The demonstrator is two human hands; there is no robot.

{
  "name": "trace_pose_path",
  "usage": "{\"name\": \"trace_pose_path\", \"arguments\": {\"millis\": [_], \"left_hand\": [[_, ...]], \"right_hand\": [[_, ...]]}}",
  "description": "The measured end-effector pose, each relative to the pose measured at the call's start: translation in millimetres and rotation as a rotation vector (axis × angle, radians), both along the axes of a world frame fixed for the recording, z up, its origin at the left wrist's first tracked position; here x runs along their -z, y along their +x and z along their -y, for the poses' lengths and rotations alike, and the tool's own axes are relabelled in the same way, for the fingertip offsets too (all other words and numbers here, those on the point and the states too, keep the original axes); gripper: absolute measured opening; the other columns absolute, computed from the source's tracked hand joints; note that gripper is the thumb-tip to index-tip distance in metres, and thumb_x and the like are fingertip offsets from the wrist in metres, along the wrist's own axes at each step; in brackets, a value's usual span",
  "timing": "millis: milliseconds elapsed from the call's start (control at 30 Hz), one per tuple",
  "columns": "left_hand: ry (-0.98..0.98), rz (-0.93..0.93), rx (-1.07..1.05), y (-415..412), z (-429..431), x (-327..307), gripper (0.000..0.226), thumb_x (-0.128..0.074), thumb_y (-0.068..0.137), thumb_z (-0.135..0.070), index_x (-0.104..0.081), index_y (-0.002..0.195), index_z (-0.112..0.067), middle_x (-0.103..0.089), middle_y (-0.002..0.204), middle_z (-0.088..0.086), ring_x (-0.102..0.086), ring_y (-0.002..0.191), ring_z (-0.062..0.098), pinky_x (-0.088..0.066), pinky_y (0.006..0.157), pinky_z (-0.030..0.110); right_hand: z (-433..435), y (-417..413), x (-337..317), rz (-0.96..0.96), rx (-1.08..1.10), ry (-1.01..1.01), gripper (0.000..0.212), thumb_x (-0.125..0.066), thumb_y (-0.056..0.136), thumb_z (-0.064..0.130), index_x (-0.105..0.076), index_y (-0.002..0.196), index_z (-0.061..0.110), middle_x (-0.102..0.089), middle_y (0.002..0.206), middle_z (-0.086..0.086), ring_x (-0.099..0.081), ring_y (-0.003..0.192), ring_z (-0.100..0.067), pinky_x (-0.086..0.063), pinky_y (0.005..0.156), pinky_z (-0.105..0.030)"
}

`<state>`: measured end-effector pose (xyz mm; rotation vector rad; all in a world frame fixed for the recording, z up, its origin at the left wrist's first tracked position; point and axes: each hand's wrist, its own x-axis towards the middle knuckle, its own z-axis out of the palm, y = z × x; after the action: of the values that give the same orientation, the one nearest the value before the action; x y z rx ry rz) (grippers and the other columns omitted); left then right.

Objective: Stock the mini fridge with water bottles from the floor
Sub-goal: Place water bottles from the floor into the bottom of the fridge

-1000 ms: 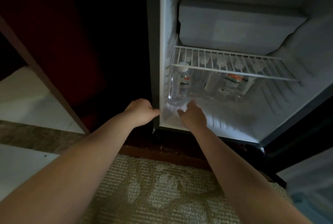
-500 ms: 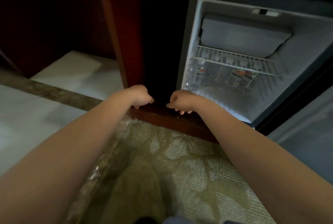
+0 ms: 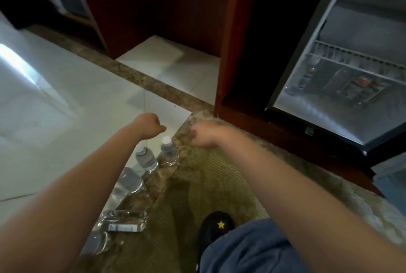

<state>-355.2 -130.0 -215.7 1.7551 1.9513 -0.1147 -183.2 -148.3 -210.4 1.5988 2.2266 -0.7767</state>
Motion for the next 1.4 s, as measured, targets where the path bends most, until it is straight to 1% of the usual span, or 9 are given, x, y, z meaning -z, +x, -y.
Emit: {"name": "trace_pose_path", "arguments": {"millis": [133, 300, 567, 800, 933, 1033, 1133, 1333, 1400], "left_hand": [[-0.081, 0.054, -0.083, -32, 7, 35, 0.064, -0.058, 0.090, -0.038, -0.038, 0.139, -0.002, -0.045, 0.141, 0.018, -0.044, 0.128, 0.034, -0.037, 0.103, 0.036], [-0.145, 0.060, -0.111, -63, 9, 83, 0.074, -0.070, 0.081, -0.038, -0.037, 0.137, -0.002, -0.049, 0.132, 0.019, -0.051, 0.117, 0.033, -0.042, 0.092, 0.037], [-0.143, 0.171, -0.275, -68, -7, 133, 0.086, -0.078, 0.075, -0.022, -0.024, 0.138, -0.003, -0.053, 0.126, 0.021, -0.053, 0.114, 0.035, -0.045, 0.090, 0.036], [-0.128, 0.211, -0.367, -81, -22, 157, 0.090, -0.082, 0.070, -0.031, -0.029, 0.137, -0.001, -0.050, 0.130, 0.020, -0.050, 0.118, 0.034, -0.044, 0.090, 0.036], [-0.163, 0.198, -0.280, -88, -24, 163, 0.065, -0.082, 0.070, -0.029, -0.051, 0.123, -0.007, -0.057, 0.120, 0.012, -0.054, 0.101, 0.023, -0.041, 0.079, 0.027], [-0.150, 0.199, -0.232, -89, -24, 170, 0.050, -0.082, 0.069, -0.024, -0.059, 0.112, -0.010, -0.061, 0.109, 0.007, -0.052, 0.092, 0.017, -0.040, 0.077, 0.025], [-0.128, 0.199, -0.197, -87, -27, 172, 0.047, -0.080, 0.072, -0.024, -0.060, 0.112, -0.011, -0.058, 0.103, 0.002, -0.053, 0.095, 0.017, -0.041, 0.081, 0.024], [-0.122, 0.162, -0.166, -75, -28, 170, 0.046, -0.081, 0.069, -0.024, -0.062, 0.110, -0.013, -0.061, 0.105, 0.002, -0.057, 0.103, 0.021, -0.042, 0.083, 0.024], [-0.114, 0.138, -0.147, -68, -26, 165, 0.042, -0.079, 0.071, -0.023, -0.062, 0.108, -0.010, -0.060, 0.103, 0.002, -0.058, 0.106, 0.022, -0.039, 0.082, 0.023]], "right_hand": [[5, -32, 25, -0.093, 0.057, -0.064, 0.037, -0.053, 0.094, 0.030, -0.057, 0.123, 0.009, -0.059, 0.118, -0.009, -0.057, 0.100, -0.025, -0.048, 0.081, -0.034], [-1, -50, 67, -0.149, 0.156, -0.129, 0.041, -0.056, 0.092, 0.026, -0.052, 0.131, 0.013, -0.054, 0.130, -0.009, -0.055, 0.112, -0.027, -0.049, 0.091, -0.037], [-37, -79, 127, -0.322, 0.380, -0.120, 0.082, -0.069, 0.085, 0.017, -0.017, 0.147, 0.021, -0.046, 0.140, -0.011, -0.049, 0.123, -0.032, -0.043, 0.093, -0.041], [-41, -92, 171, -0.517, 0.596, -0.196, 0.120, -0.082, 0.073, 0.021, 0.008, 0.151, 0.031, -0.027, 0.156, -0.005, -0.028, 0.142, -0.029, -0.029, 0.113, -0.047], [-44, -92, 185, -0.561, 0.639, -0.201, 0.096, -0.083, 0.071, 0.019, -0.026, 0.148, 0.027, -0.039, 0.149, -0.002, -0.036, 0.138, -0.025, -0.033, 0.113, -0.041], [-51, -89, 188, -0.574, 0.607, -0.157, 0.063, -0.082, 0.072, 0.018, -0.051, 0.127, 0.025, -0.056, 0.130, 0.000, -0.051, 0.124, -0.023, -0.042, 0.102, -0.035], [-52, -82, 188, -0.613, 0.627, -0.161, 0.060, -0.082, 0.072, 0.017, -0.054, 0.125, 0.023, -0.060, 0.124, 0.000, -0.053, 0.118, -0.020, -0.042, 0.099, -0.032], [-49, -51, 180, -0.791, 0.980, -0.192, 0.033, -0.081, 0.074, 0.022, -0.060, 0.100, 0.024, -0.062, 0.106, 0.003, -0.058, 0.105, -0.016, -0.048, 0.093, -0.032], [-51, -39, 170, -0.852, 1.076, -0.185, 0.039, -0.081, 0.073, 0.023, -0.062, 0.108, 0.021, -0.062, 0.108, 0.003, -0.059, 0.109, -0.018, -0.047, 0.095, -0.034]]}}
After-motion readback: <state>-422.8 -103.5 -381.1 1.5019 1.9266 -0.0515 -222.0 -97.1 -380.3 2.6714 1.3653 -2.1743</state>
